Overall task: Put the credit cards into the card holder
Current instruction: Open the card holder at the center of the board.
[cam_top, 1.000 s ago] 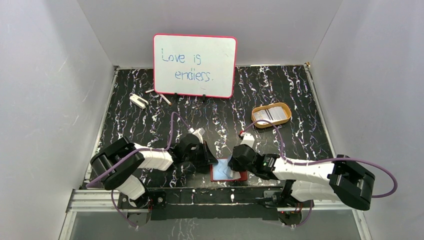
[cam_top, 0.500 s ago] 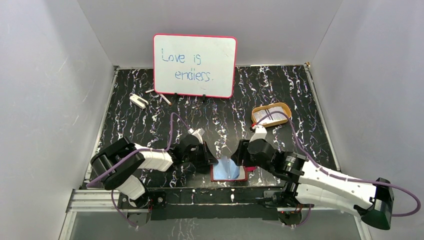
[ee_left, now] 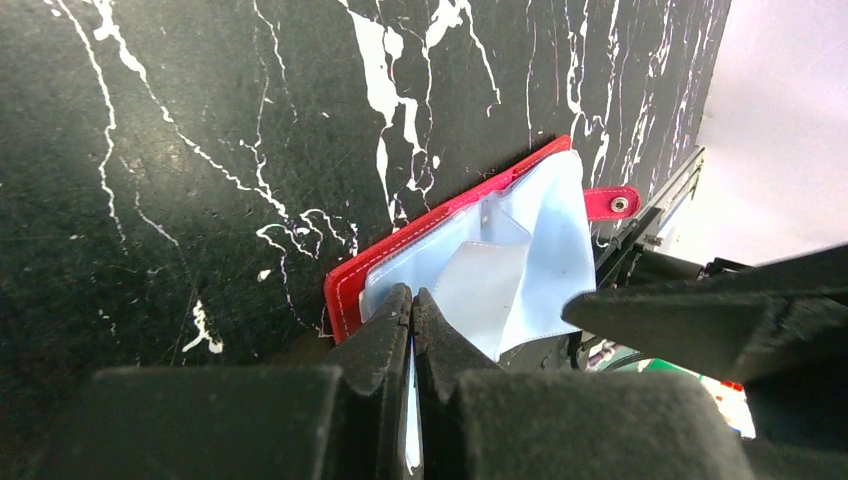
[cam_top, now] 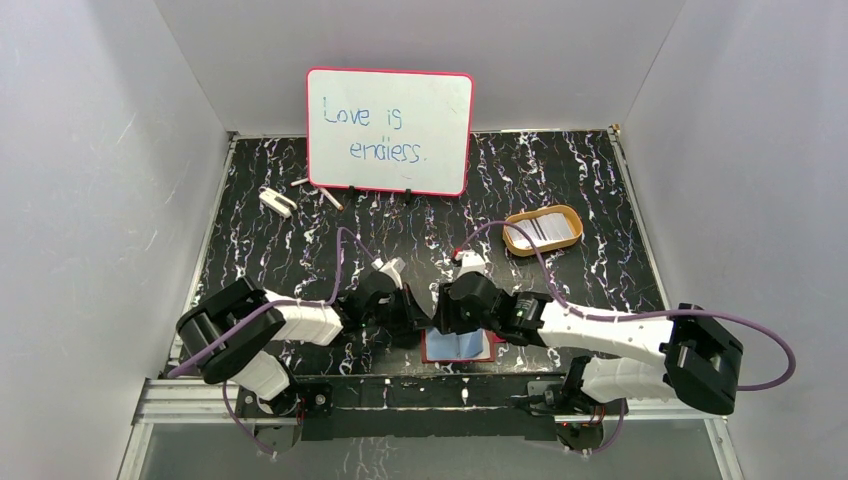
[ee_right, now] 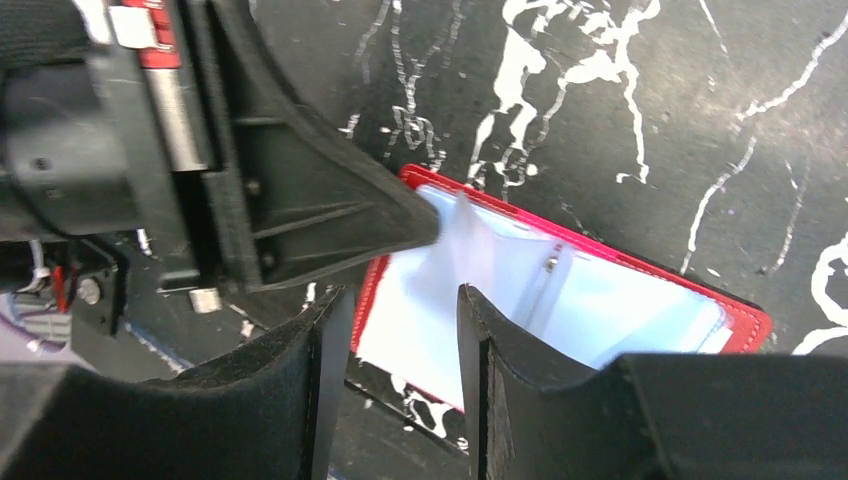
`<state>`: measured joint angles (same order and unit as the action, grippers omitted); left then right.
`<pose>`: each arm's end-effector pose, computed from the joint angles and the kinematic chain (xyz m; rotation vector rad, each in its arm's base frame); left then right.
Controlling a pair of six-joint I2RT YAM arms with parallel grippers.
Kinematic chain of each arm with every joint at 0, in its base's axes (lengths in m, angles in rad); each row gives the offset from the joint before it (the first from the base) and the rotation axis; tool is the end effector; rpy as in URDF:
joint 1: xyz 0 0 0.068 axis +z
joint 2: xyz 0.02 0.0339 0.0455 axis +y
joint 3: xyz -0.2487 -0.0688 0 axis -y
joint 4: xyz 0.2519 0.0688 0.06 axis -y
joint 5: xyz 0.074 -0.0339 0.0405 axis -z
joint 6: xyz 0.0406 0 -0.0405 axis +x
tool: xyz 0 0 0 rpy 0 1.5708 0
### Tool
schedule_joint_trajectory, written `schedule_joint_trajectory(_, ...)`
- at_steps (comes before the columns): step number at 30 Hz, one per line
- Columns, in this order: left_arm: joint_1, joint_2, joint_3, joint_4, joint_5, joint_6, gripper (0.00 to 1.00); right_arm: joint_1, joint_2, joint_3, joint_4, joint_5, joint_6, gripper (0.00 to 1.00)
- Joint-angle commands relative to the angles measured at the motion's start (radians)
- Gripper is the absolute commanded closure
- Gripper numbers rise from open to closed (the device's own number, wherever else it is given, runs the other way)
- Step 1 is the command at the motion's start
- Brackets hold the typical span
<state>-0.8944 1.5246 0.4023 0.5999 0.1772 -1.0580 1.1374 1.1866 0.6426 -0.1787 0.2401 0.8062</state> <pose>0.1638 -0.2155 0.1041 -0.0730 2.3923 -1.2637 0.1173 0.2305 0.1900 -0.2642 2.3666 0.7248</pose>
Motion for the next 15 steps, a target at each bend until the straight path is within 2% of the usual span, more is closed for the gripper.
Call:
schedule_joint_trajectory(1, -0.004, -0.019, -0.04, -0.128, -0.068, 0.024, 1.0, -0.004, -0.031, -0.075, 0.053, 0.084, 0.056, 0.5)
schedule_joint_trajectory(9, -0.003, -0.035, -0.045, -0.155, -0.081, 0.024, 1.0, -0.029, -0.111, -0.224, 0.013, 0.08, 0.109, 0.56)
schedule_joint_trajectory(15, -0.003, -0.067, -0.046, -0.182, -0.085, 0.028, 1.0, -0.03, -0.098, -0.241, -0.012, 0.064, 0.113, 0.63)
